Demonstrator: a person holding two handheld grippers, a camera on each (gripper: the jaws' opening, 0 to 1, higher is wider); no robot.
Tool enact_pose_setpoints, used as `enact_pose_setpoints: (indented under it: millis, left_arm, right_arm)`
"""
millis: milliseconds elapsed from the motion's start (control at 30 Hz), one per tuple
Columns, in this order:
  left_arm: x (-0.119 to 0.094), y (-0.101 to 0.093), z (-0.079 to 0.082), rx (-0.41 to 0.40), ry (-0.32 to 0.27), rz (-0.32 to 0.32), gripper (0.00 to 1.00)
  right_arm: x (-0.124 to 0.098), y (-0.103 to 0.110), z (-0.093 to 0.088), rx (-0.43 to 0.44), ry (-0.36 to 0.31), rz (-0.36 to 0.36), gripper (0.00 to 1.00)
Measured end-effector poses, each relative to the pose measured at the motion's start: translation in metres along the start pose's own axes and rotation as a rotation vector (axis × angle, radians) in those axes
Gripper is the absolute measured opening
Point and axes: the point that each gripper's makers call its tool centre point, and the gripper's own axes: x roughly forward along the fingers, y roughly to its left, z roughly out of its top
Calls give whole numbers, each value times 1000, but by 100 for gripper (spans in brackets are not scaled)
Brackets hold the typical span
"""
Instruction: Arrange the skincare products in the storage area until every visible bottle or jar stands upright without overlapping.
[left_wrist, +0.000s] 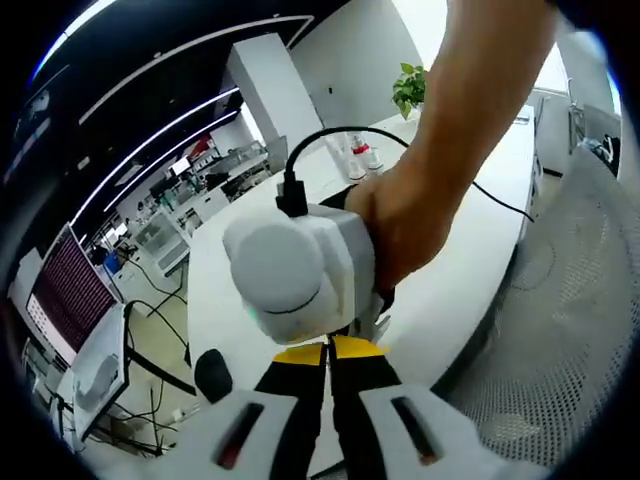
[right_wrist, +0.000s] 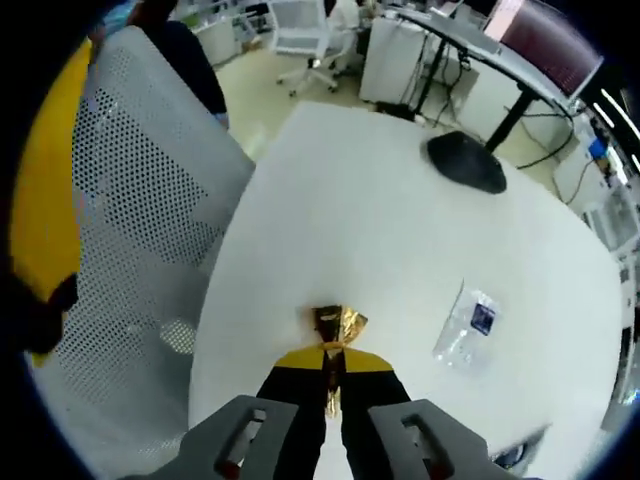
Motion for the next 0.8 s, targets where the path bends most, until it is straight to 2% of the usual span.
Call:
enact_pose_setpoints:
  millis: [67,267,533,667,800]
  left_arm:
    - [0,-1,0,5,1,-5,0]
    - [3,-5,0,4,13,-26,0]
    - [4,-10,4,-3,0,-54,0]
    - [4,-12,15,-62,-46,-90,0]
    - [-1,-11,23,-111,-78,-120,0]
  right_arm:
    - [-9,3,-3,79,-52,-8,0]
    - [-46,12,-33,204,-141,-77,0]
    - [-97,47,-51,463,-308,-124,0]
    - [-113,50,-46,489,-360,-154,0]
    - [-134,45,-34,482,-444,-214,0]
